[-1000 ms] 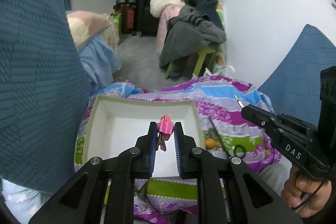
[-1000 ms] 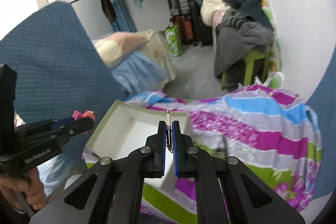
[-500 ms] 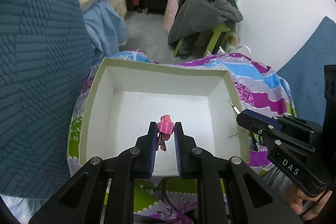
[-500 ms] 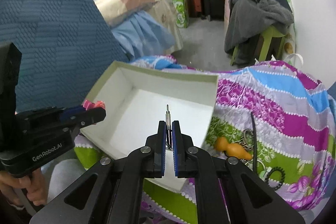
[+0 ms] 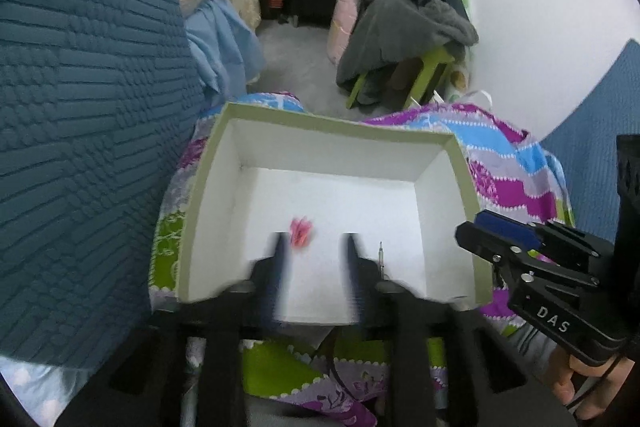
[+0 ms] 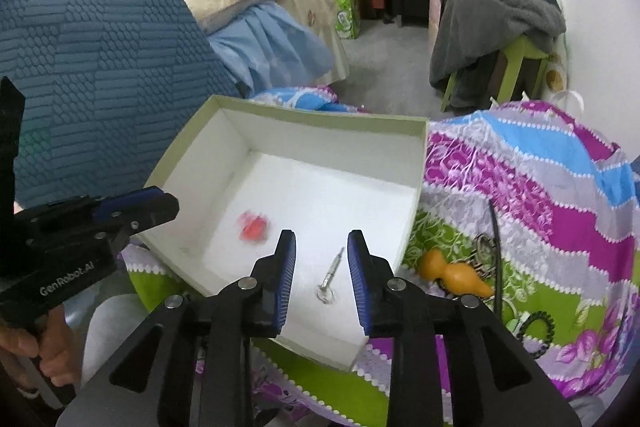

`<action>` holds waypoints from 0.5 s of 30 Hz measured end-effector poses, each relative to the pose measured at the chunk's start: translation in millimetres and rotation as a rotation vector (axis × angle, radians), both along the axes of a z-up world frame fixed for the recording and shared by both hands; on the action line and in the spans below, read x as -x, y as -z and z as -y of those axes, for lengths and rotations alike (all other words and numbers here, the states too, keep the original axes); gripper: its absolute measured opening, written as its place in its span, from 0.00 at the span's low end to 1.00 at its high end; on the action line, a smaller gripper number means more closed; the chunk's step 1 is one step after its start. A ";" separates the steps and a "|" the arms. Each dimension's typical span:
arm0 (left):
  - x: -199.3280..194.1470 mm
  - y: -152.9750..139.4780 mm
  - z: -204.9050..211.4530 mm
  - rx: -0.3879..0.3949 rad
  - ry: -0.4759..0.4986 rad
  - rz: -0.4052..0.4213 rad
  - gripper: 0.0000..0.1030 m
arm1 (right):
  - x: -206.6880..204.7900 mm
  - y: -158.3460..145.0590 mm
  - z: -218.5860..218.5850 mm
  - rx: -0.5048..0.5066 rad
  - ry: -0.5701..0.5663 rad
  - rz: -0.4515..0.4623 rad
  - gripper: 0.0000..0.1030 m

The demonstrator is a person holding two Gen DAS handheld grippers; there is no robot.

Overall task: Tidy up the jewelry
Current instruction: 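Withdraw both open tools from the box back toward the remaining jewelry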

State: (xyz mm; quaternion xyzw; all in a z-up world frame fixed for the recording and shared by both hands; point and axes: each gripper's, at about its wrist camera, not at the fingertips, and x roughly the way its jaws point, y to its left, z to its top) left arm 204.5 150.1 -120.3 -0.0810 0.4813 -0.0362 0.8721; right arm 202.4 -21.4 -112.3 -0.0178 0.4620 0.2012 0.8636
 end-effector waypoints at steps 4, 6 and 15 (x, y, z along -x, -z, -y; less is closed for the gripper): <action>13.0 -23.9 1.7 0.000 -0.026 0.060 0.67 | 6.7 -21.4 9.1 -0.001 0.006 0.053 0.56; 18.6 -34.0 4.0 0.001 -0.037 0.071 0.67 | 11.4 -32.9 15.5 -0.009 0.014 0.087 0.74; 48.6 -71.3 36.0 -0.039 -0.036 0.097 0.67 | 38.1 -68.6 55.1 -0.026 0.060 0.149 0.92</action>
